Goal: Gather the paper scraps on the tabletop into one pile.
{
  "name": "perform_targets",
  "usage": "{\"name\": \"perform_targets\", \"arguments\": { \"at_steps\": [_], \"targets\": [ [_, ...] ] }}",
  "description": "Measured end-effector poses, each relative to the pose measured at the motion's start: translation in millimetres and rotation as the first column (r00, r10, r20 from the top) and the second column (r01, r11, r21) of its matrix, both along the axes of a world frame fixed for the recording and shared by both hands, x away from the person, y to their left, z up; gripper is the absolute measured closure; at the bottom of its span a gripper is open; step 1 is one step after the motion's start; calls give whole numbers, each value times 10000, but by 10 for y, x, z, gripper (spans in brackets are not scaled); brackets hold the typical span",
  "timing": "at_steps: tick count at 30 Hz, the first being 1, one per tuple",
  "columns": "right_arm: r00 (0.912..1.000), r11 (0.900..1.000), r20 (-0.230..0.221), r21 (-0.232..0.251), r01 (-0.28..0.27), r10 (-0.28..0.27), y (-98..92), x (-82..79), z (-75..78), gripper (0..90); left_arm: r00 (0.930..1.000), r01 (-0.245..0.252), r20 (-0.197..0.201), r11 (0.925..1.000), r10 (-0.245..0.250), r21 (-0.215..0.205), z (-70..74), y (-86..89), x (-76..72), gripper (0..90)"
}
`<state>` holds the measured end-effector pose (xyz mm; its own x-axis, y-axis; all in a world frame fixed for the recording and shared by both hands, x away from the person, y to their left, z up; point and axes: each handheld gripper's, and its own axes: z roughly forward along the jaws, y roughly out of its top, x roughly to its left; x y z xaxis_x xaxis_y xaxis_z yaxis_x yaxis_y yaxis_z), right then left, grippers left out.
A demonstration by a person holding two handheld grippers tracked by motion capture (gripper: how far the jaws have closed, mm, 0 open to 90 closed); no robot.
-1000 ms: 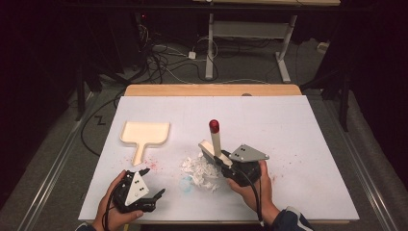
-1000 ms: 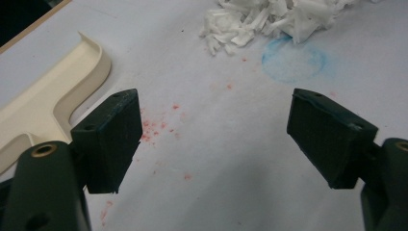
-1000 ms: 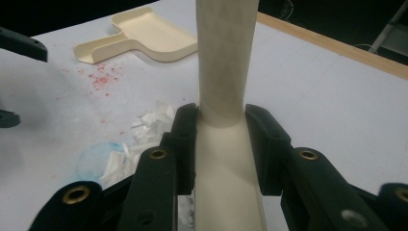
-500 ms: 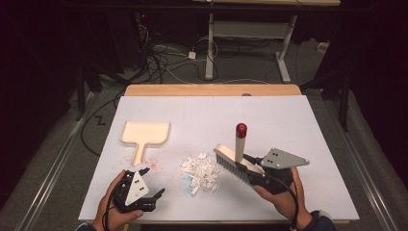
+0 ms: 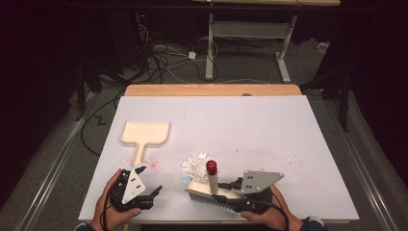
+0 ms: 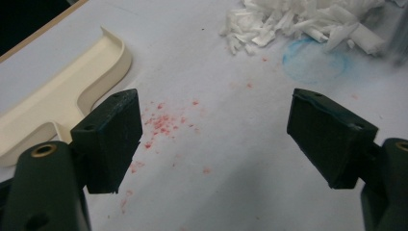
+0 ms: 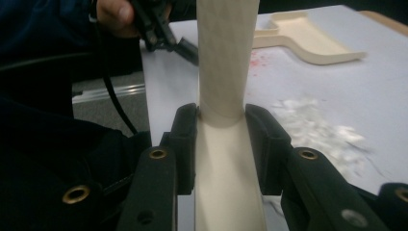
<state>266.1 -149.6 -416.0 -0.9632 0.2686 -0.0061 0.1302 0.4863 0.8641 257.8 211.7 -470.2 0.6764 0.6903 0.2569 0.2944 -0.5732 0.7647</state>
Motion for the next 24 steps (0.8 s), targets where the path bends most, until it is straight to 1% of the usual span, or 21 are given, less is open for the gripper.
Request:
{"name": "perform_targets", "arguments": {
  "at_steps": [1, 2, 3, 4, 5, 6, 8, 9, 10, 11, 13, 14, 15, 17, 20, 21, 22, 24],
  "targets": [
    [9997, 9997, 43, -91, -235, 235, 60, 32, -47, 681, 10000, -34, -16, 10000, 34, -54, -2, 7, 4, 187],
    [9993, 9992, -64, -175, -365, 364, 113, 67, -98, 680, 10000, -37, -50, 10000, 37, -40, -5, 10, 8, 187],
    [9993, 9992, 71, -168, -352, 354, 154, 108, -141, 681, 10000, -18, -55, 10000, 18, -20, -6, 10, 8, 187],
    [9993, 9993, 109, -95, -358, 359, 167, 141, -148, 681, 10000, 13, -56, 10000, -13, -34, -7, 8, 8, 187],
    [9993, 9993, 150, -150, -338, 341, 181, 184, -142, 681, 10000, 27, -61, 10000, -27, -39, -7, 6, 9, 187],
    [9986, 9992, 439, -278, -276, 288, 190, 226, -137, 681, 10000, 45, -85, 10000, -45, -22, -10, 2, 9, 187],
    [9985, 9996, 533, -244, -135, 148, 203, 330, -148, 681, 9999, 90, -124, 10000, -90, 20, -18, -4, 9, 187],
    [9979, 9996, 651, -284, -6, 25, 220, 379, -153, 681, 9999, 93, -146, 10000, -92, 19, -21, -7, 13, 187],
    [9979, 9996, 654, -268, 30, -13, 231, 421, -151, 681, 9998, 90, -186, 10000, -90, 1, -25, -11, 18, 187],
    [9978, 9999, 664, -168, 14, -3, 242, 458, -149, 681, 9997, 125, -204, 9999, -124, 41, -27, -15, 22, 187],
    [9963, 9998, 854, -153, 126, -113, 271, 500, -137, 681, 9996, 168, -212, 9998, -166, 81, -31, -26, 21, 187],
    [9964, 9999, 835, -62, 117, -111, 277, 511, -129, 681, 9996, 180, -208, 9998, -179, 60, -31, -29, 20, 187],
    [9956, 9997, 916, -92, 212, -203, 282, 519, -119, 681, 9996, 190, -206, 9998, -189, 45, -31, -29, 20, 187],
    [9965, 9998, 808, -57, 202, -196, 270, 522, -103, 681, 9996, 197, -218, 9998, -196, 68, -32, -26, 19, 187],
    [9965, 9994, 781, 192, 276, -291, 199, 466, -15, 681, 9996, 196, -186, 9998, -196, 28, -28, -21, 14, 187],
    [9957, 9991, 861, 289, 314, -338, 165, 447, 26, 681, 9996, 212, -160, 9998, -212, 23, -24, -18, 10, 187],
    [9942, 9976, 924, 465, 517, -559, 121, 434, 81, 681, 9997, 203, -137, 9998, -203, 36, -23, -18, 8, 187],
    [9930, 9938, 833, 796, 773, -839, 54, 429, 159, 681, 9997, 192, -137, 9998, -191, 40, -23, -20, 9, 187]
  ]
}}
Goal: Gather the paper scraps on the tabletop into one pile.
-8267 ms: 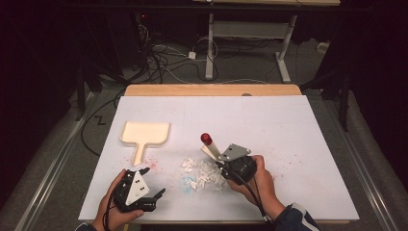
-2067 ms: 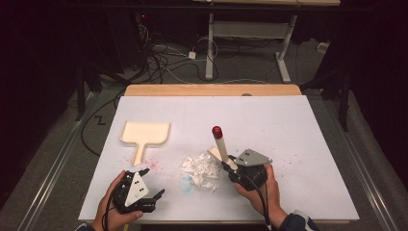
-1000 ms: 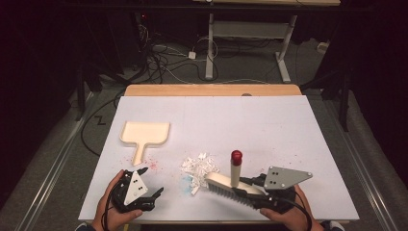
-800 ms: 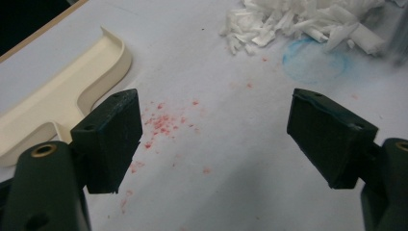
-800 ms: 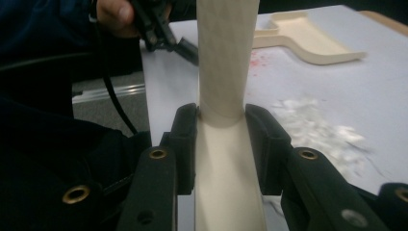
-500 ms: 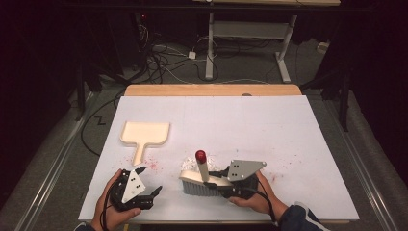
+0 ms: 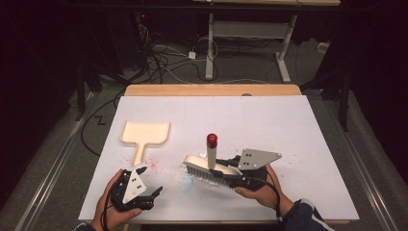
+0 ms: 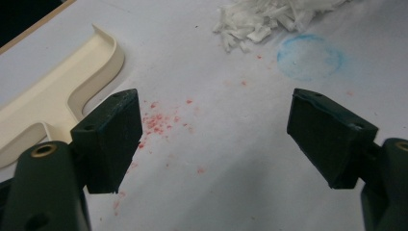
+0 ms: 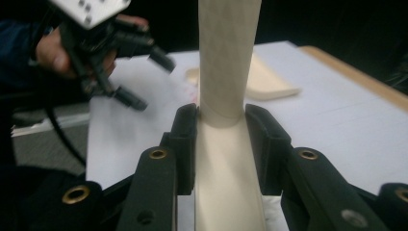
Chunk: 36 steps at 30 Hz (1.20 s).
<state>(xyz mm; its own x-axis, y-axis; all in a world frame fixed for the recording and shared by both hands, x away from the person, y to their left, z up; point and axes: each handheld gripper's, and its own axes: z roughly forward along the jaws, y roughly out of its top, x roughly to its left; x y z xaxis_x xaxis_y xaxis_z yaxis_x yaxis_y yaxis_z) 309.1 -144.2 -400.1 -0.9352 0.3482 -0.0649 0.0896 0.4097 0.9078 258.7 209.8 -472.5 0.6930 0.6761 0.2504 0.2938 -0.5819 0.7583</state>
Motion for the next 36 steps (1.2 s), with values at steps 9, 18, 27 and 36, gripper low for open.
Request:
{"name": "perform_targets", "arguments": {
  "at_steps": [9, 18, 27, 36],
  "targets": [
    [9720, 9759, 888, -4, 2184, -2175, -171, 197, 165, 681, 9999, 63, -89, 9998, -61, 203, -23, -40, 13, 187],
    [9366, 9348, 1588, -1241, 3328, -3123, 12, 542, -249, 681, 9997, 152, -176, 9996, -148, 258, -40, -66, 15, 187],
    [9733, 9701, 1603, -1523, 1891, -1646, 267, 360, -362, 680, 9998, 163, -144, 9997, -160, 199, -38, -49, 0, 187],
    [9595, 9686, 1894, -957, 2295, -2086, -6, 343, -144, 681, 9997, 239, -50, 9996, -238, 158, -28, -44, -9, 187]
  ]
}}
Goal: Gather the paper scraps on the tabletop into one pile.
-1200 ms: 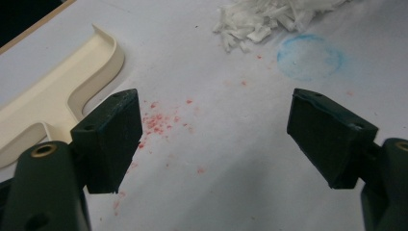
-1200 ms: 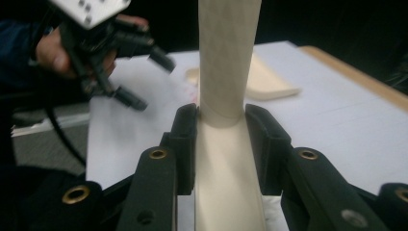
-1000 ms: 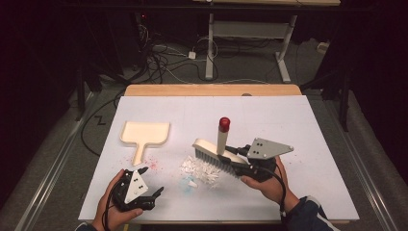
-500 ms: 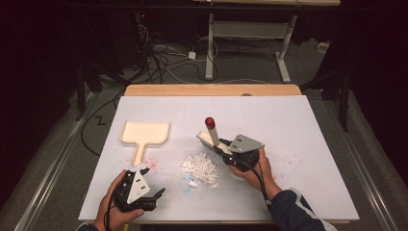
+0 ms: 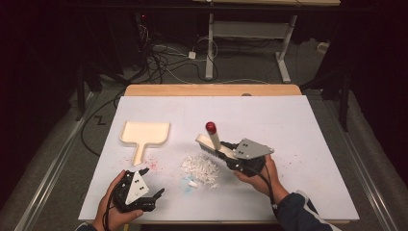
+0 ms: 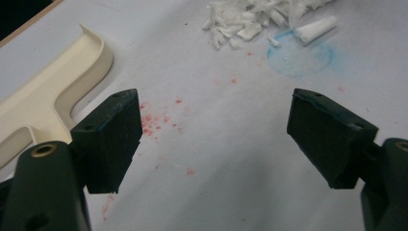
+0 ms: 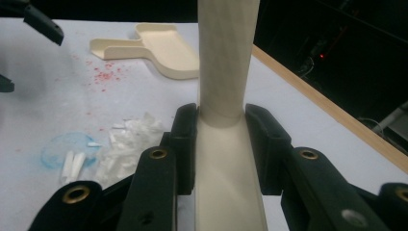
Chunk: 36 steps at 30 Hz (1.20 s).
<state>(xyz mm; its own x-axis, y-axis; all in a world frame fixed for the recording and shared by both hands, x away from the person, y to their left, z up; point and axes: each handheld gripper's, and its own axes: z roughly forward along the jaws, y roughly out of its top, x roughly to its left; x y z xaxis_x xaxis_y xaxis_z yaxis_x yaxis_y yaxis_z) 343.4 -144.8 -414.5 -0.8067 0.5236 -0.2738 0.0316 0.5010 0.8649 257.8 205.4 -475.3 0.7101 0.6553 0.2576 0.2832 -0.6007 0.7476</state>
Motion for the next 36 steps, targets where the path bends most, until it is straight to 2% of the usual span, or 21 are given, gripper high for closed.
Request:
{"name": "perform_targets", "arguments": {
  "at_steps": [4, 9, 16, 21, 24, 31, 35, 36],
  "targets": [
    [9989, 9988, -103, 183, 449, -447, -259, -11, 107, 681, 10000, -25, -3, 10000, 25, 41, -2, 6, 4, 187],
    [9969, 9987, -627, 181, 485, -472, -526, -85, 158, 680, 10000, -17, 30, 10000, 17, 55, 2, 1, 4, 187],
    [9928, 9977, -1002, 74, 674, -663, -866, -293, 205, 680, 9999, -74, 105, 9999, 73, 113, 11, -13, 0, 187],
    [9882, 9976, -1391, 192, 669, -636, -1077, -451, 238, 680, 9999, -94, 110, 9999, 93, 122, 10, -14, 0, 187],
    [9798, 9971, -1874, 173, 746, -701, -1211, -535, 257, 680, 9999, -91, 116, 9999, 90, 145, 9, -17, 0, 187],
    [9697, 9976, -2368, 189, 673, -609, -1390, -679, 282, 680, 9999, -102, 77, 9997, 100, 218, 10, -23, -2, 187],
    [9526, 9995, -3035, 146, 273, -216, -1414, -705, 257, 680, 9999, -79, 89, 9997, 77, 224, 12, -30, -3, 187],
    [9430, 9997, -3324, 113, 208, -159, -1418, -690, 243, 680, 10000, -48, 75, 9998, 47, 202, 12, -33, -3, 187]
  ]
}}
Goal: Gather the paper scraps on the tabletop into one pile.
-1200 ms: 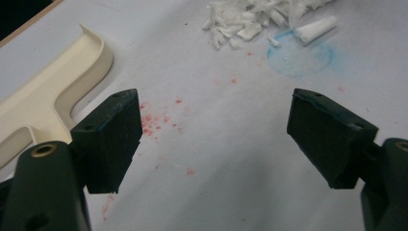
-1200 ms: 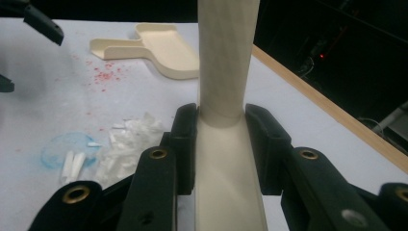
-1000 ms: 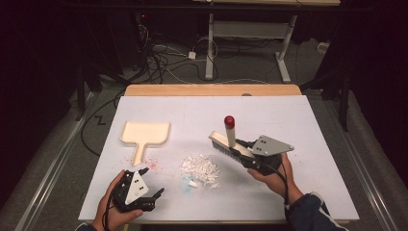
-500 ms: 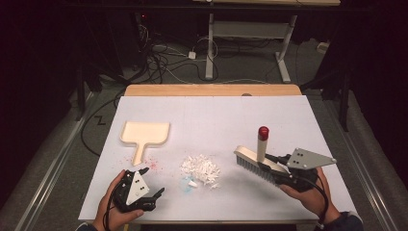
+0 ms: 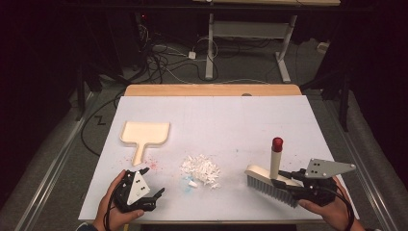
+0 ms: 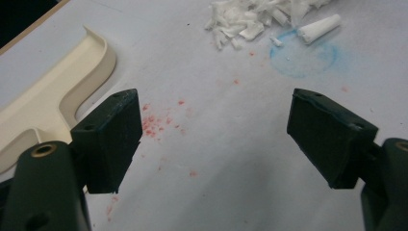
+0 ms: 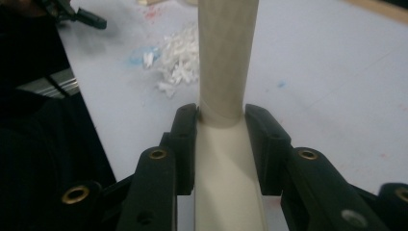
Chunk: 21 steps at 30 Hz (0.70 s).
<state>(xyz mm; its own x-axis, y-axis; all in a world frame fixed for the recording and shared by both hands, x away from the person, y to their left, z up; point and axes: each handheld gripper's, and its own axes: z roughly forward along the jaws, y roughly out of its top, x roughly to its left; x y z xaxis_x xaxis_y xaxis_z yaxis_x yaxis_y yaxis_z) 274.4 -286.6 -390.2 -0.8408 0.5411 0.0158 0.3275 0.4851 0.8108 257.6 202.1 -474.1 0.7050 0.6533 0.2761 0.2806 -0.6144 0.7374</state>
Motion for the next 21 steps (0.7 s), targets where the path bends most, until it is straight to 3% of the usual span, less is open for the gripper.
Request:
{"name": "perform_targets", "arguments": {
  "at_steps": [3, 6, 13, 21],
  "targets": [
    [9994, 9995, -348, -308, -38, 27, -6, 69, -48, 680, 10000, 51, -43, 10000, -51, 35, -2, -10, 3, 187],
    [9971, 9998, -742, -167, 132, -144, -63, 222, -97, 680, 10000, 70, -67, 10000, -70, 55, -7, -18, 7, 187],
    [9987, 9935, -123, -1036, 476, -491, -69, 499, -161, 636, 10000, 56, -71, 9998, -55, 177, -10, -27, 8, 187],
    [9964, 9880, -813, -1545, 93, -221, -152, 830, -163, 584, 9999, 41, -109, 9998, -39, 199, -12, -18, 9, 187]
  ]
}}
